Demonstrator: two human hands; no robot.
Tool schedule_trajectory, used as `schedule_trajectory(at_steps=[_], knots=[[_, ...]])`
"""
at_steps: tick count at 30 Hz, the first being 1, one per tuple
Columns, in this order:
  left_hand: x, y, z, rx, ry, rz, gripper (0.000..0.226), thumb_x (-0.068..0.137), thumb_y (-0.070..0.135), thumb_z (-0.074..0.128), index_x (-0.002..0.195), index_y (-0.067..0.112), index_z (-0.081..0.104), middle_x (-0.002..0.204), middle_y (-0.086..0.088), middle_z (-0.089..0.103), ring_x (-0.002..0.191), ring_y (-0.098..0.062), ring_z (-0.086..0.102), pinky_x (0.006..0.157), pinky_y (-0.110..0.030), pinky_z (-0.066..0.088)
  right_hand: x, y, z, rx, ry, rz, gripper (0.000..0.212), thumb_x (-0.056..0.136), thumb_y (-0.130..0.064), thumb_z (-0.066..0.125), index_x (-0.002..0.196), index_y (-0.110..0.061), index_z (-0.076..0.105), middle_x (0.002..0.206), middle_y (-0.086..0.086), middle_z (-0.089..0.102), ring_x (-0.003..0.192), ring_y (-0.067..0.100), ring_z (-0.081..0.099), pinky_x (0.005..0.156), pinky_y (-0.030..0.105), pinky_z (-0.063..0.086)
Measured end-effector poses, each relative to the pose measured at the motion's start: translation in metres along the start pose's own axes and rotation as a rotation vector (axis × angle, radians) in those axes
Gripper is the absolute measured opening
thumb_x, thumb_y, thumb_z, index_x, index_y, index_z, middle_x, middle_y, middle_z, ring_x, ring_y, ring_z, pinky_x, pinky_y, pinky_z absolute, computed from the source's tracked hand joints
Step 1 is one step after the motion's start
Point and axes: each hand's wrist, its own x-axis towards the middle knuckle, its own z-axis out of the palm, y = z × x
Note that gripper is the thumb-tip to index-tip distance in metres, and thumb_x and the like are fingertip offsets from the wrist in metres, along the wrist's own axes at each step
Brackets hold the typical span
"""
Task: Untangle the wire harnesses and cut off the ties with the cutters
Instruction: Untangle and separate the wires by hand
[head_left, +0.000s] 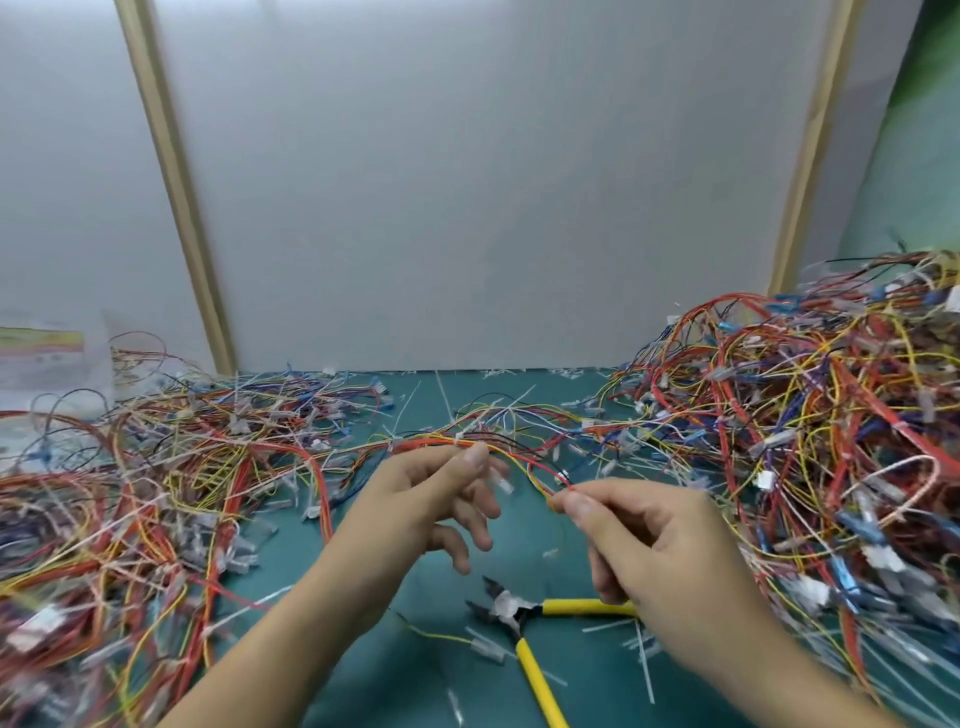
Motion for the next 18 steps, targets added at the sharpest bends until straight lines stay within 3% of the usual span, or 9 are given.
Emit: schedule_trajectory(at_steps=[2,5,7,10,13,15,18], knots=[[0.000,-0.001,-0.001,-0.027,0.053,-0.006,0.027,0.084,0.039,0.071,0.082,0.012,0.074,0.077,-0.011,0.065,0.059,-0.021,0.061,0.044,-0.027,0.048,-0.002,0.000,0.003,-0.035,-0.057,0.022,0.017,0.094,-0.029,0.061,0.086,-0.029,0.076,0.049,0.008,0.059,0.045,0.009,0.053,0.048,0.023,0.045],[0.001,-0.002,-0.003,-0.100,0.150,-0.015,0.024,0.082,0.031,0.074,0.079,0.009,0.067,0.076,-0.013,0.066,0.060,-0.020,0.063,0.048,-0.026,0.052,-0.003,-0.003,0.003,-0.214,-0.200,0.035,0.021,0.094,-0.034,0.062,0.085,-0.020,0.074,0.057,0.008,0.063,0.048,0.007,0.054,0.055,0.034,0.049],[0.002,-0.003,-0.003,-0.173,0.223,-0.023,0.019,0.088,0.023,0.067,0.079,0.007,0.061,0.073,-0.012,0.066,0.062,-0.019,0.066,0.054,-0.026,0.057,-0.002,-0.005,-0.002,-0.488,-0.234,0.002,0.031,0.090,-0.054,0.056,0.085,-0.028,0.072,0.070,-0.003,0.065,0.061,0.003,0.057,0.063,0.037,0.049],[0.006,-0.003,-0.004,-0.213,0.359,0.007,0.020,0.099,0.012,0.054,0.080,0.009,0.053,0.075,-0.010,0.072,0.067,-0.019,0.070,0.064,-0.025,0.059,-0.003,-0.014,-0.011,-0.863,-0.295,0.012,0.075,0.066,-0.096,0.028,0.104,-0.043,0.064,0.098,-0.022,0.053,0.095,-0.004,0.051,0.076,0.024,0.040],[0.008,-0.002,-0.007,-0.198,0.495,0.045,0.022,0.103,0.010,0.048,0.081,0.010,0.049,0.081,-0.014,0.075,0.074,-0.022,0.073,0.067,-0.026,0.060,-0.009,-0.018,-0.008,-1.111,-0.554,0.059,0.112,0.047,-0.108,0.016,0.124,-0.037,0.054,0.114,-0.019,0.044,0.111,0.008,0.042,0.095,0.034,0.035],[0.010,-0.003,-0.012,-0.215,0.566,0.055,0.023,0.104,0.009,0.046,0.081,0.011,0.047,0.080,-0.015,0.074,0.076,-0.024,0.074,0.071,-0.029,0.061,-0.012,-0.018,-0.003,-1.227,-0.700,0.057,0.108,0.051,-0.106,0.026,0.127,-0.032,0.050,0.116,-0.012,0.041,0.110,0.014,0.042,0.099,0.040,0.032],[0.011,-0.003,-0.018,-0.226,0.624,0.081,0.024,0.104,0.008,0.045,0.080,0.012,0.047,0.071,-0.010,0.071,0.073,-0.024,0.074,0.067,-0.029,0.062,-0.012,-0.024,-0.003,-1.231,-0.705,0.035,0.086,0.062,-0.095,0.038,0.118,-0.032,0.052,0.105,-0.012,0.041,0.101,0.013,0.044,0.091,0.037,0.031]])
